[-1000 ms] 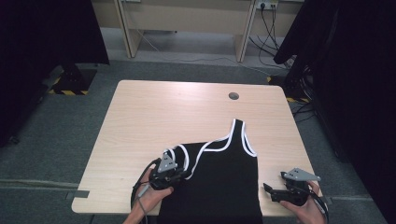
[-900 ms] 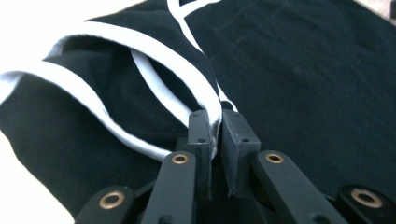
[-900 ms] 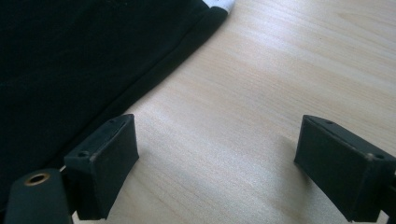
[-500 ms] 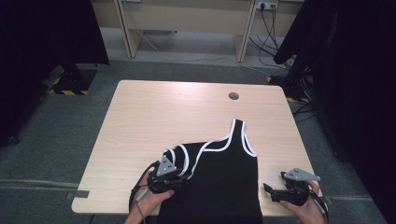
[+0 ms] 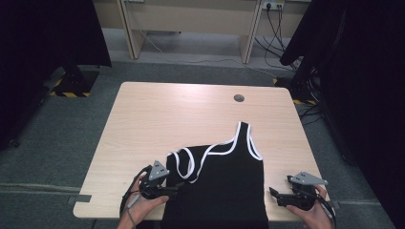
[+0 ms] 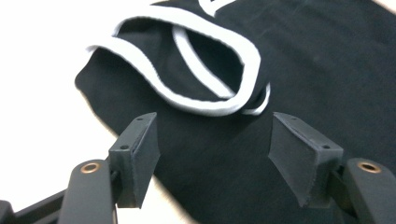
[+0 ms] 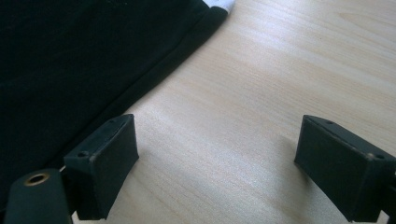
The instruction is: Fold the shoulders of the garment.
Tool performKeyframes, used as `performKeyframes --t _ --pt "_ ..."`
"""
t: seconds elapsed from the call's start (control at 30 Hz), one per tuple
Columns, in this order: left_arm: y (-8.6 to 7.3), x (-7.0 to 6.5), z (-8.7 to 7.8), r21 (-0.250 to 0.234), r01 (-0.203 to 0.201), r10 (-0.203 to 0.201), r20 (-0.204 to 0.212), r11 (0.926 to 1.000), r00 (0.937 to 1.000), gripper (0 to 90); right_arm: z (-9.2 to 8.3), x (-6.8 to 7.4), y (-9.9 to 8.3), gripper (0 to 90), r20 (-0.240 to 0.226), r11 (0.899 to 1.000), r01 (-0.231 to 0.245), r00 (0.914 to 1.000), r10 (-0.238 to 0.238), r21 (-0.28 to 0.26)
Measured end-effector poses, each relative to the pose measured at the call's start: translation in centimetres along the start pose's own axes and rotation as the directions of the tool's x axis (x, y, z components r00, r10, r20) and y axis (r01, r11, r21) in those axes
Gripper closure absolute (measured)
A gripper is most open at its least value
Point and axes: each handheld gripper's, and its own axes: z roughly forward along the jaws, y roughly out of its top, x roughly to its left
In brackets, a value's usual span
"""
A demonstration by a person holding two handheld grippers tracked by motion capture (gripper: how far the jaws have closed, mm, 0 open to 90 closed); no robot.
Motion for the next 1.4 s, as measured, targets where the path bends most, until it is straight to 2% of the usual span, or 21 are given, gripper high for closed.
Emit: performKeyframes --t 0.1,0.3,0.57,0.67,0.73,0.8,1.03,1.23,1.4 --pt "-0.6 0.4 0.0 0.019 0.003 -0.003 -0.014 0.9998 0.9999 31.3 0.0 0.0 0.0 13.5 0.000 1.000 0.000 1.0000 0.000 0.000" --pt "-1.1 0.8 0.0 0.014 0.016 -0.015 -0.034 0.9998 0.9993 27.8 0.0 0.0 0.0 13.4 0.001 1.000 -0.001 1.0000 0.001 0.000" --pt "-1.9 1.1 -0.1 0.037 -0.008 0.010 -0.058 0.9993 0.9983 19.8 0.0 0.0 0.0 13.4 0.001 1.000 0.000 1.0000 0.000 0.000" --pt "-2.1 1.2 -0.2 0.038 -0.002 0.004 -0.074 0.9993 0.9972 16.1 0.0 0.0 0.0 13.4 0.001 1.000 0.000 1.0000 0.000 0.000" --pt "-2.3 1.1 -0.3 0.046 -0.027 0.031 -0.088 0.9986 0.9956 14.6 0.0 0.0 0.0 13.4 0.001 1.000 0.000 1.0000 0.000 0.000" --pt "-2.5 1.1 -0.4 0.044 -0.031 0.034 -0.081 0.9986 0.9962 10.6 0.0 0.0 0.0 13.4 0.001 1.000 0.000 1.0000 0.000 -0.001" --pt "-3.4 1.3 -1.0 0.009 -0.023 0.023 -0.059 0.9997 0.9980 7.8 0.0 0.0 0.0 13.4 0.001 1.000 0.000 1.0000 0.000 -0.001" --pt "-3.6 0.8 -0.7 0.006 -0.029 0.030 -0.094 0.9996 0.9951 3.9 0.0 0.0 0.0 13.4 0.001 1.000 0.000 1.0000 0.000 -0.001" --pt "-3.6 0.8 -0.8 0.005 -0.030 0.030 -0.091 0.9995 0.9954 3.7 0.0 0.0 0.0 13.4 -0.001 1.000 0.002 1.0000 -0.002 0.001"
